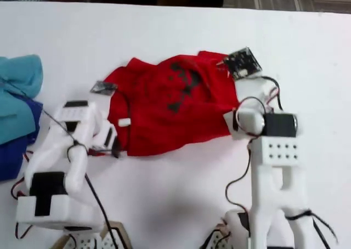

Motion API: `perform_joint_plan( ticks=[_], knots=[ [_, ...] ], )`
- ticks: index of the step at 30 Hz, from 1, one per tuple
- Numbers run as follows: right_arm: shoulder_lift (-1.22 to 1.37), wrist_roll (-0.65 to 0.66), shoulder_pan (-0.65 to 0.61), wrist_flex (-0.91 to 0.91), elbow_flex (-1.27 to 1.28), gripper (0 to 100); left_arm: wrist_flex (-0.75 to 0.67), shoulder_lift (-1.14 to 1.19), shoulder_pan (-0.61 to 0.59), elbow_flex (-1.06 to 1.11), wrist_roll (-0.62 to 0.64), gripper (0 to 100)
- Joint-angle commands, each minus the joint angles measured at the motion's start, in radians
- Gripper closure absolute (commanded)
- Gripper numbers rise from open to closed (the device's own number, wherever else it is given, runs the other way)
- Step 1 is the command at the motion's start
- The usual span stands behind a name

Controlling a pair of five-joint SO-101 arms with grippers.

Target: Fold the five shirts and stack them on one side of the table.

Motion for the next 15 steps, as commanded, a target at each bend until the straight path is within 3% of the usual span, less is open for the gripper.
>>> perform_joint_plan(
  ticks=[1,9,12,15],
  knots=[
    [-0.065,0.009,0.024,-0.061,0.043,97.9,0.187,-0.020,0.003,-0.200,0.006,78],
    [-0.074,0.009,0.064,-0.022,0.068,97.9,0.628,-0.012,0.005,-0.696,-0.206,78],
    [-0.074,0.009,0.139,0.019,0.072,97.9,0.632,-0.008,0.006,-0.687,-0.267,78],
    [-0.088,0.020,0.239,0.050,0.071,97.9,0.531,0.018,0.029,-0.572,-0.267,78]
  ],
)
